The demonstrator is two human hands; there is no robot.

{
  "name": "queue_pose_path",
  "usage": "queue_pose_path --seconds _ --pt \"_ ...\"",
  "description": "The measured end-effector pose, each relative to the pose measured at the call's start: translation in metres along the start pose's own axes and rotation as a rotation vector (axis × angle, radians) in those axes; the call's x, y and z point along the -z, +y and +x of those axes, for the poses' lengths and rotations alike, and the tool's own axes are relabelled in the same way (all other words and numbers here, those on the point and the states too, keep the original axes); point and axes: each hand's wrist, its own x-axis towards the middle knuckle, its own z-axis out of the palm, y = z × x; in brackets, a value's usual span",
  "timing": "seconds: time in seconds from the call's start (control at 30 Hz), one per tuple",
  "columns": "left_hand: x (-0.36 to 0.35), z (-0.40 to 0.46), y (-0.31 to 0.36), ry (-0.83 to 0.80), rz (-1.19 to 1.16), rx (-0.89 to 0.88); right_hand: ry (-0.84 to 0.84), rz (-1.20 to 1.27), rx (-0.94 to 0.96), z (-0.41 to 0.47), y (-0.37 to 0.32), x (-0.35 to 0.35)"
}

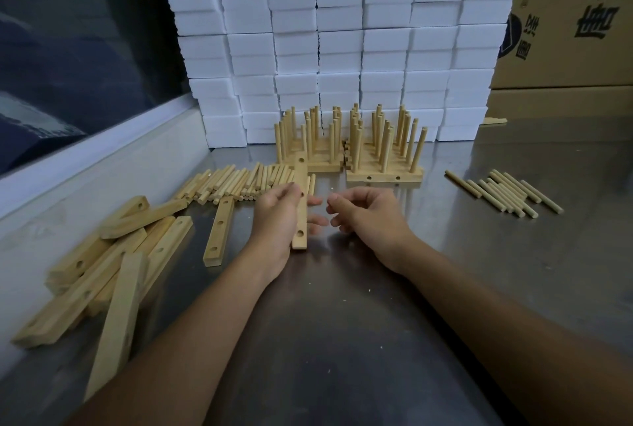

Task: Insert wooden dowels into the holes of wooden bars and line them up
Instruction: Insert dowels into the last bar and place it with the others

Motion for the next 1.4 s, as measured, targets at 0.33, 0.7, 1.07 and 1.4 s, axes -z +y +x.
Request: queue_pose_path --seconds 0.33,0.7,1.07,1.4 --pt "0.013 0.006 0.008 0.067 -0.368 0.153 -0.003 -0.406 0.018 0.012 0.007 -0.007" --pt "0.013 0.011 0.004 0.049 -0.417 0.135 0.163 -0.785 -0.027 0.079 0.002 -0.054" --pt "0.012 0.013 0.002 0.062 -0.404 0.128 0.030 -0.926 -0.151 0.093 -0.013 -0.060" --pt "0.009 0.011 0.002 0.058 -0.349 0.107 0.032 -0.781 -0.245 0.090 -0.023 -0.060"
